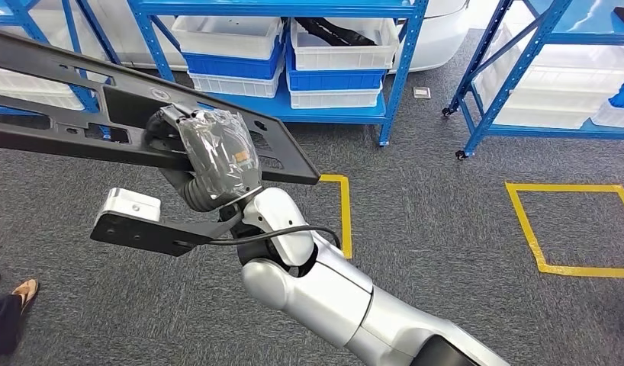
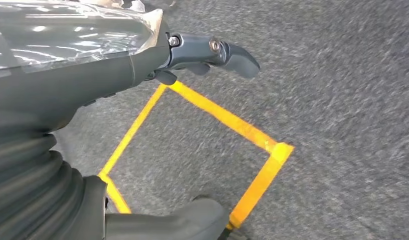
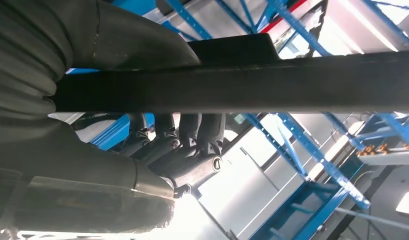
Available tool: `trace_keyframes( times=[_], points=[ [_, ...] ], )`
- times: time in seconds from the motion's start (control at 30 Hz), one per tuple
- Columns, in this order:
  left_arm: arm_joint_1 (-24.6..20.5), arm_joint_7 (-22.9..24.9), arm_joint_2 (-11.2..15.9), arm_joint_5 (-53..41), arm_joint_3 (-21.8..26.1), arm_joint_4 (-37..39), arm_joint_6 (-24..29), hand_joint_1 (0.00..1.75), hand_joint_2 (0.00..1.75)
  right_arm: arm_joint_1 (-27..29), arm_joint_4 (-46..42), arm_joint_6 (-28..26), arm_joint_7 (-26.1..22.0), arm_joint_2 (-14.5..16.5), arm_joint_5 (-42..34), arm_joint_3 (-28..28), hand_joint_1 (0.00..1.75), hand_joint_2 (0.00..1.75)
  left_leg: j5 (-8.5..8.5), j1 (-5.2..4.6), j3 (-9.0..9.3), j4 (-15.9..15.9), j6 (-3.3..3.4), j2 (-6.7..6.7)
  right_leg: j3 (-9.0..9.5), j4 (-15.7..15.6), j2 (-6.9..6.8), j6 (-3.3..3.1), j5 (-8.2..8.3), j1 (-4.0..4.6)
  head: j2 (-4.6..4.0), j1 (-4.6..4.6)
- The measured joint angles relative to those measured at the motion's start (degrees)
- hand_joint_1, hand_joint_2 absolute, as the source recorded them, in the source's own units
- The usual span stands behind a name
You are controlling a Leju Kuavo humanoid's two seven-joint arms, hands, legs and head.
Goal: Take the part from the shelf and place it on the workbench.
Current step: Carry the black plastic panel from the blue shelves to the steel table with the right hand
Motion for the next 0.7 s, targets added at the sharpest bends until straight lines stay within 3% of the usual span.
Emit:
trace_keyframes(
  times=[0.07,0.1,0.13,0.2,0.27,0.3,0.33,0.4,0.43,0.5,0.57,0.63,0.7],
  points=[
    [0.08,0.3,-0.14,-0.17,-0.01,0.01,0.1,0.0,1.75,0.0,-0.1,-0.05,-0.37,-0.06,-0.88,0.27,1.75,1.75,0.46,-0.08,-0.78,-0.42,1.06,0.24,-1.12,0.67,-0.05,0.58,0.06,-0.08,0.0,-0.01],
    [0.2,0.47,-0.17,-0.29,-0.01,0.01,0.19,0.0,1.75,0.02,-0.13,-0.1,-0.65,-0.08,-1.26,0.42,1.75,1.75,1.02,-0.08,-1.29,-0.5,1.7,0.41,-1.96,2.03,0.01,0.56,-0.89,-0.13,0.0,0.06],
    [0.3,0.65,-0.2,-0.42,0.0,0.01,0.31,0.0,1.75,0.03,-0.13,-0.17,-0.92,-0.1,-1.51,0.57,1.75,1.75,1.61,-0.06,-1.86,-0.56,2.21,0.58,-3.25,4.78,0.08,0.36,-2.65,-0.24,0.0,0.11],
    [0.39,0.84,-0.15,-0.61,-0.02,0.01,0.49,0.0,1.75,0.08,-0.13,-0.28,-1.26,-0.12,-1.7,0.9,1.75,1.75,2.62,-0.22,-3.03,-0.49,2.64,0.72,-6.02,12.6,0.18,0.01,-6.74,-0.41,0.0,0.25],
    [0.52,1.0,-0.19,-0.82,-0.14,0.01,0.56,0.0,1.75,0.2,-0.12,-0.39,-1.36,-0.13,-1.35,1.25,1.75,1.75,3.47,-0.32,-4.05,-0.44,2.57,0.76,-6.66,17.09,0.2,0.4,-8.64,-0.51,0.0,0.27],
    [0.58,1.09,-0.22,-0.93,-0.24,0.01,0.58,0.0,1.75,0.24,-0.12,-0.44,-1.38,-0.12,-1.03,1.41,1.75,1.75,3.79,-0.35,-4.44,-0.41,2.46,0.76,-5.09,15.71,0.19,0.76,-8.29,-0.53,0.0,0.27],
    [0.63,1.15,-0.24,-1.01,-0.37,0.01,0.6,0.0,1.75,0.24,-0.13,-0.5,-1.38,-0.11,-0.69,1.57,1.75,1.75,4.04,-0.4,-4.69,-0.39,2.33,0.74,-2.48,12.27,0.19,1.04,-7.37,-0.53,0.0,0.27],
    [0.65,1.2,-0.29,-1.05,-0.66,0.01,0.63,0.0,1.75,0.18,-0.14,-0.58,-1.38,-0.09,-0.32,1.87,1.75,1.75,4.38,-0.6,-5.04,-0.29,1.97,0.69,3.22,3.59,0.19,1.1,-5.63,-0.37,0.0,0.27],
    [0.64,1.2,-0.32,-1.06,-0.78,0.01,0.65,0.0,1.75,0.11,-0.14,-0.62,-1.37,-0.08,-0.25,2.02,1.75,1.75,4.54,-0.73,-5.26,-0.21,1.7,0.7,4.82,0.78,0.23,0.94,-5.28,-0.28,0.0,0.23],
    [0.65,1.21,-0.35,-1.07,-0.92,0.01,0.67,0.0,1.75,0.0,-0.14,-0.72,-1.27,-0.07,-0.13,2.22,1.75,1.75,4.95,-0.91,-5.83,-0.07,1.04,0.81,5.48,-0.99,0.39,0.48,-5.21,-0.05,0.0,0.17],
    [0.67,1.2,-0.35,-1.08,-0.99,0.01,0.68,0.0,1.75,-0.07,-0.14,-0.81,-0.98,-0.05,0.26,2.32,1.75,1.75,4.81,-0.65,-6.32,0.29,0.45,0.79,5.2,-1.18,0.48,-0.22,-4.81,-0.53,0.0,0.16],
    [0.69,1.08,-0.29,-1.04,-1.03,0.01,0.68,0.0,1.75,-0.14,-0.14,-0.87,-0.47,-0.03,1.08,2.35,1.75,1.75,2.27,-0.41,-7.92,3.82,-0.04,0.59,5.12,-1.42,0.3,-0.95,-4.39,-1.0,0.0,0.08],
    [0.75,0.81,-0.28,-0.84,-1.03,0.01,0.68,0.0,1.75,-0.16,-0.13,-0.92,0.18,-0.04,1.99,2.41,1.75,1.75,-1.68,-0.31,-11.23,11.31,-0.54,0.37,4.86,-1.43,-0.07,-1.39,-4.16,-0.91,0.0,0.02]
  ],
)
